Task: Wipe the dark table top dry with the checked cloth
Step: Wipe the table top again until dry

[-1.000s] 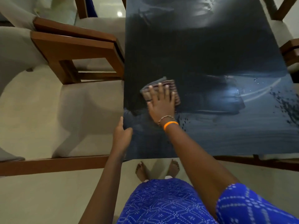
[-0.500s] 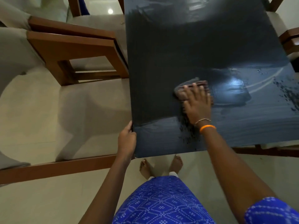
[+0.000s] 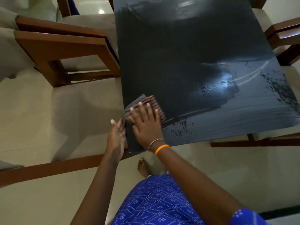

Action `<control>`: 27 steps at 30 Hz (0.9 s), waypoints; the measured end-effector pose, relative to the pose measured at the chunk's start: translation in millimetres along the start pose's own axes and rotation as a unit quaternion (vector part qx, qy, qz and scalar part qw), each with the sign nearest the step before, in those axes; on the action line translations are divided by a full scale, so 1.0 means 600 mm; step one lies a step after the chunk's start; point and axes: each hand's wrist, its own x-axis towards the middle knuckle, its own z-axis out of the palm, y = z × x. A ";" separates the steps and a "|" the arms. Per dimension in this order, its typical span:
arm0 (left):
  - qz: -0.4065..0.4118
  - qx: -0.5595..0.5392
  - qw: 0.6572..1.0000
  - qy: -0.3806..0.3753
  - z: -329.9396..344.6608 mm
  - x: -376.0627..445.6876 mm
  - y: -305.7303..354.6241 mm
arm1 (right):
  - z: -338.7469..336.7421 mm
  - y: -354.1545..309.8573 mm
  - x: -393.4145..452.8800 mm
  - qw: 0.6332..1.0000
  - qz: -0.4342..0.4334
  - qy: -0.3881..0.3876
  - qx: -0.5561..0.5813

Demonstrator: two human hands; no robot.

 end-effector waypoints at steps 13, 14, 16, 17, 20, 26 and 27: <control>-0.036 0.004 0.999 0.037 0.014 -0.022 -0.038 | -0.092 0.296 -0.093 0.973 0.207 0.083 -0.057; -0.040 -0.004 0.998 0.039 0.015 -0.022 -0.039 | -0.101 0.327 -0.103 0.963 0.248 0.088 -0.055; -0.045 -0.023 0.998 0.042 0.017 -0.023 -0.040 | -0.110 0.357 -0.114 0.947 0.303 0.098 -0.041; -0.045 -0.030 0.998 0.040 0.017 -0.023 -0.041 | -0.108 0.355 -0.114 0.941 0.319 0.104 -0.035; -0.037 -0.031 0.998 0.037 0.014 -0.026 -0.041 | -0.087 0.292 -0.100 0.940 0.323 0.106 -0.031; -0.049 -0.082 0.995 -0.002 -0.002 -0.032 -0.038 | -0.007 0.035 -0.066 0.998 0.061 0.009 -0.018; -0.051 -0.094 0.994 -0.007 -0.005 -0.034 -0.038 | 0.002 -0.001 -0.058 1.000 0.020 -0.008 -0.011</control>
